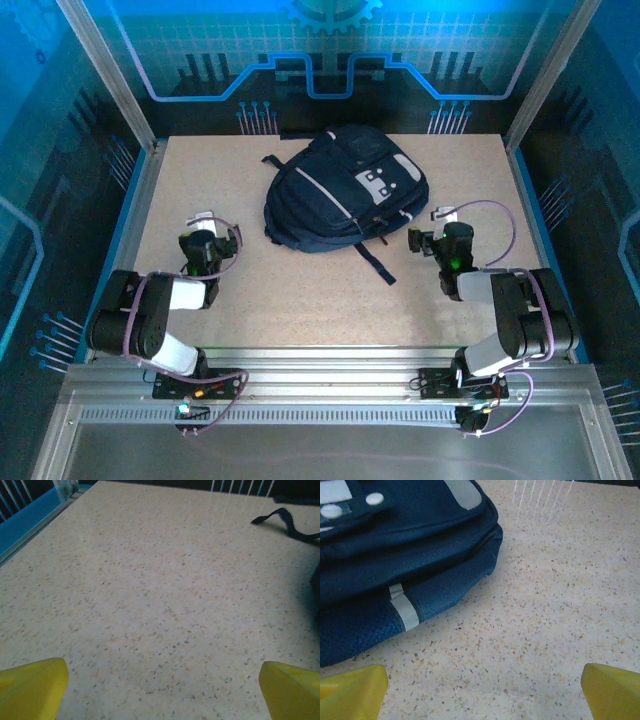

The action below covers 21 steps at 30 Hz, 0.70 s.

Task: Pack the student bag

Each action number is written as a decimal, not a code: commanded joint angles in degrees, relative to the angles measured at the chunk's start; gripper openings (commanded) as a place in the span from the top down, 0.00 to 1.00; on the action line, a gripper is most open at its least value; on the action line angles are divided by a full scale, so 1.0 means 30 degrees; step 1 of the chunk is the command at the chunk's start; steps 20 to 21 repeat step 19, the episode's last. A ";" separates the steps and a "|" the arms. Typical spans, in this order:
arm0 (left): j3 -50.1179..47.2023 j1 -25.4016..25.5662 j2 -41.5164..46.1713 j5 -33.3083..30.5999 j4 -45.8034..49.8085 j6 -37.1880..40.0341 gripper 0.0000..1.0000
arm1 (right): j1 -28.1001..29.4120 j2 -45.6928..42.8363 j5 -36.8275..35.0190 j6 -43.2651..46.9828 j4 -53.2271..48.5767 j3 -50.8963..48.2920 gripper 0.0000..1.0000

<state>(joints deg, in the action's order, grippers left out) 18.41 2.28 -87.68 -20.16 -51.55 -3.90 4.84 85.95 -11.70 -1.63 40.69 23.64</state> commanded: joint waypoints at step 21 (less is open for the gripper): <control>0.0688 -0.0263 -0.0394 0.1614 -0.1310 0.0568 0.01 | -0.0038 0.0031 -0.0011 0.0022 0.1408 0.0030 0.00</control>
